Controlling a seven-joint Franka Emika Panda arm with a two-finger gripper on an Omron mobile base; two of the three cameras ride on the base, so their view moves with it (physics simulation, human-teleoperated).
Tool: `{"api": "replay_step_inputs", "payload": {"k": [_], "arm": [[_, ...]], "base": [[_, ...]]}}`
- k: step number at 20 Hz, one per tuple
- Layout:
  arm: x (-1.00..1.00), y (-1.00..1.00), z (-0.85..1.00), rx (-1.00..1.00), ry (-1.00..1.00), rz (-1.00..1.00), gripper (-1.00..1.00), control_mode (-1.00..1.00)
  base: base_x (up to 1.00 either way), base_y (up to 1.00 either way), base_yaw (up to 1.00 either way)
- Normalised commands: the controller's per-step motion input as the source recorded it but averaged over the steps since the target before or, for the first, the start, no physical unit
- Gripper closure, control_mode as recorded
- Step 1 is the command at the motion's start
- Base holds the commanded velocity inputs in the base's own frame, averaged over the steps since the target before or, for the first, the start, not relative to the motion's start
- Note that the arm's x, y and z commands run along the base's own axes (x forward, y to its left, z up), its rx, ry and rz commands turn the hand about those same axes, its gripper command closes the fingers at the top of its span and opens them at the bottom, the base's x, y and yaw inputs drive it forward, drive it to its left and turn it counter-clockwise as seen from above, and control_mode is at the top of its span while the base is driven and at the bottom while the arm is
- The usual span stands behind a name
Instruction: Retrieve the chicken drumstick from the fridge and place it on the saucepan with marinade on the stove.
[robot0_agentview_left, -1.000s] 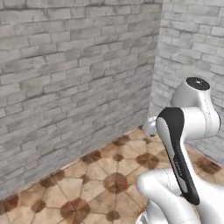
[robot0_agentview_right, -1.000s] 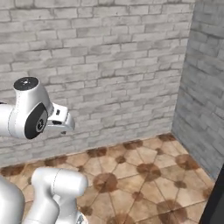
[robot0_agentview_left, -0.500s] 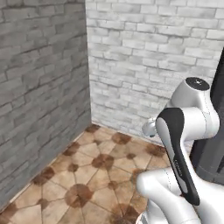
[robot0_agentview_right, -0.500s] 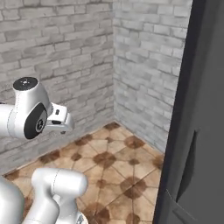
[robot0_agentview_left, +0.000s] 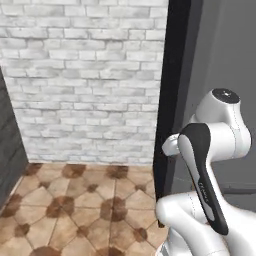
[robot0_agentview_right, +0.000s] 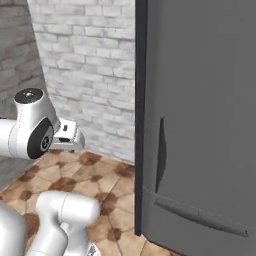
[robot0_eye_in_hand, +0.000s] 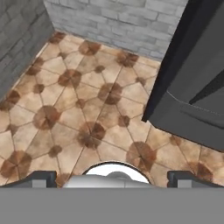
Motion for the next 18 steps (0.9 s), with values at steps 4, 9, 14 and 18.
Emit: {"api": "replay_step_inputs", "payload": {"k": [4,9,14,18], "arm": [[0.00,0.00,0.00,0.00,0.00,0.00,-1.00,1.00],[0.00,0.00,0.00,0.00,0.00,0.00,-1.00,1.00],[0.00,0.00,0.00,0.00,0.00,0.00,-1.00,1.00],[0.00,0.00,0.00,0.00,0.00,0.00,-1.00,1.00]], "base": [[-0.27,-0.03,-0.72],[-0.28,-0.06,-0.71],[-0.18,-0.02,-0.51],[0.02,0.01,0.00]]}}
